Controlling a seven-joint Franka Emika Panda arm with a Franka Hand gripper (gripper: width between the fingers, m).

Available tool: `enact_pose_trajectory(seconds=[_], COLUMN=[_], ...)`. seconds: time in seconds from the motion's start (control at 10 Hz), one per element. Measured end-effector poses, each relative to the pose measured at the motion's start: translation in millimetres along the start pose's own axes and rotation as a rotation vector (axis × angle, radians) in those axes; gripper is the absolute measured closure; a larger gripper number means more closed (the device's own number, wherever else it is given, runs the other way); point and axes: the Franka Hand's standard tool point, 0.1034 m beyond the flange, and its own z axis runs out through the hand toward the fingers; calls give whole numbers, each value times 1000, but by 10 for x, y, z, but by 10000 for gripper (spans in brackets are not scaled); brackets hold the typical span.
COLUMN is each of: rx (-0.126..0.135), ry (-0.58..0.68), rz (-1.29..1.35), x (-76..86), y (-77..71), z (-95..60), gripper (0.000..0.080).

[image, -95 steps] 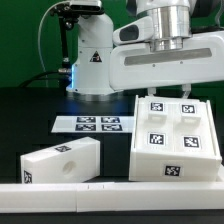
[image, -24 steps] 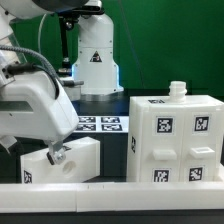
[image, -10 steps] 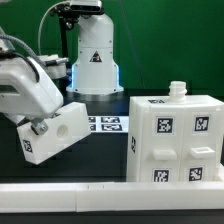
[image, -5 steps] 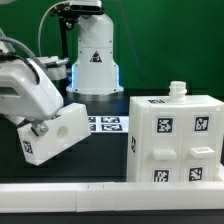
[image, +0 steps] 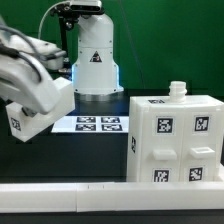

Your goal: Assemble cabinet

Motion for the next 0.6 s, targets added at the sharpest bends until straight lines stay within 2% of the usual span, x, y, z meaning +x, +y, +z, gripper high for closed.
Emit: enact_pose_trajectory(seconds=[0.1, 0.2, 0.3, 0.4, 0.5, 0.6], rx=[-40, -69, -84, -78, -110, -114], ry=[-5, -2, -2, -4, -26, -21], rz=[-17, -29, -38, -37, 23, 58], x=[-46, -44, -54, -49, -59, -15], y=[-40, -76, -111, -103, 46, 136], z=[38, 67, 85, 83, 97, 152], gripper=[515, 515, 514, 514, 514, 514])
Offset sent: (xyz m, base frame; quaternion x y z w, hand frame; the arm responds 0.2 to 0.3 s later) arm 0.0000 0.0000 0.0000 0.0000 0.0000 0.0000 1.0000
